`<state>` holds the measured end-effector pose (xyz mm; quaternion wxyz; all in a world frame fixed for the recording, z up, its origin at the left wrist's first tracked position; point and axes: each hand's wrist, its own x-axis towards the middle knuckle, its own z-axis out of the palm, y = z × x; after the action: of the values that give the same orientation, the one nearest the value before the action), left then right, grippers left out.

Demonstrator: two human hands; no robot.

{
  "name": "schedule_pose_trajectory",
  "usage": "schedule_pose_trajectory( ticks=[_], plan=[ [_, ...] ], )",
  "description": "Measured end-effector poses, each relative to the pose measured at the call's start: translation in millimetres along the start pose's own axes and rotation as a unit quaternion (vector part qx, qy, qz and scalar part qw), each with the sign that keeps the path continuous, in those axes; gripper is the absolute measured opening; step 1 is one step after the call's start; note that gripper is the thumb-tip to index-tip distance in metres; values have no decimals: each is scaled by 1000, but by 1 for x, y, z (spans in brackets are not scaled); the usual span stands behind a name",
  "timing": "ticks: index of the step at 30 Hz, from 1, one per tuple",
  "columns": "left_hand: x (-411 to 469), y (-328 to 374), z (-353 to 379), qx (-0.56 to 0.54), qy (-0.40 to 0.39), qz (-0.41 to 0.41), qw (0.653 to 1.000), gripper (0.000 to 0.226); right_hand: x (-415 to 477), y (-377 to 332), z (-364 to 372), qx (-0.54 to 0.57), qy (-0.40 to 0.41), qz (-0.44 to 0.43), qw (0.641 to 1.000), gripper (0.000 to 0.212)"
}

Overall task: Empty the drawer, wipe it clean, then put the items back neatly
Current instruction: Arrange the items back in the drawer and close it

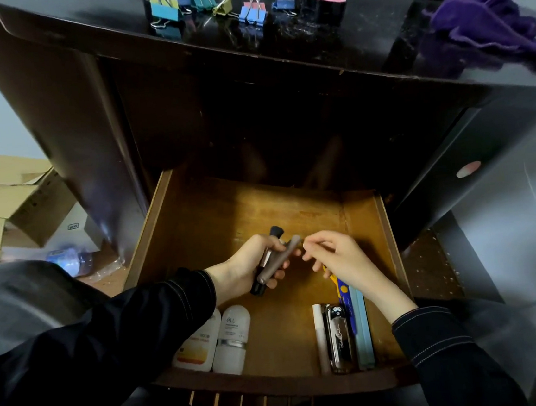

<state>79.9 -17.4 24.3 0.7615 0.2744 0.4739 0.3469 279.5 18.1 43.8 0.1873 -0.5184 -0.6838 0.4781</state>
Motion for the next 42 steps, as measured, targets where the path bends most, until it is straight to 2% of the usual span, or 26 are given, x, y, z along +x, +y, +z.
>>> schedule_pose_trajectory(
  ticks=[3, 9, 14, 18, 24, 34, 42],
  plan=[
    [0, 2, 5, 14, -26, -4, 1000, 9, -2, -3, -2, 79, -1, -12, 997, 16],
    [-1, -1, 8, 40, -33, -6, 999, 17, 0, 2, -5, 122, 31, -13, 992, 18],
    [4, -2, 0, 92, 125, 3, 988, 20, 2, 10, -8, 156, 92, 32, 983, 13],
    [6, 2, -10, 63, 169, -6, 984, 24, 5, 16, -5, 38, 39, 57, 997, 12],
    [6, -3, -3, 90, 137, -11, 986, 24, 11, 24, 12, -86, -30, 62, 994, 9],
    [5, -3, -4, 92, 134, -20, 987, 27, 11, 28, 18, -196, -57, 64, 977, 12],
    [5, -2, -5, 70, 128, -29, 989, 19, 8, 27, 13, -251, -183, 61, 948, 12]
  ],
)
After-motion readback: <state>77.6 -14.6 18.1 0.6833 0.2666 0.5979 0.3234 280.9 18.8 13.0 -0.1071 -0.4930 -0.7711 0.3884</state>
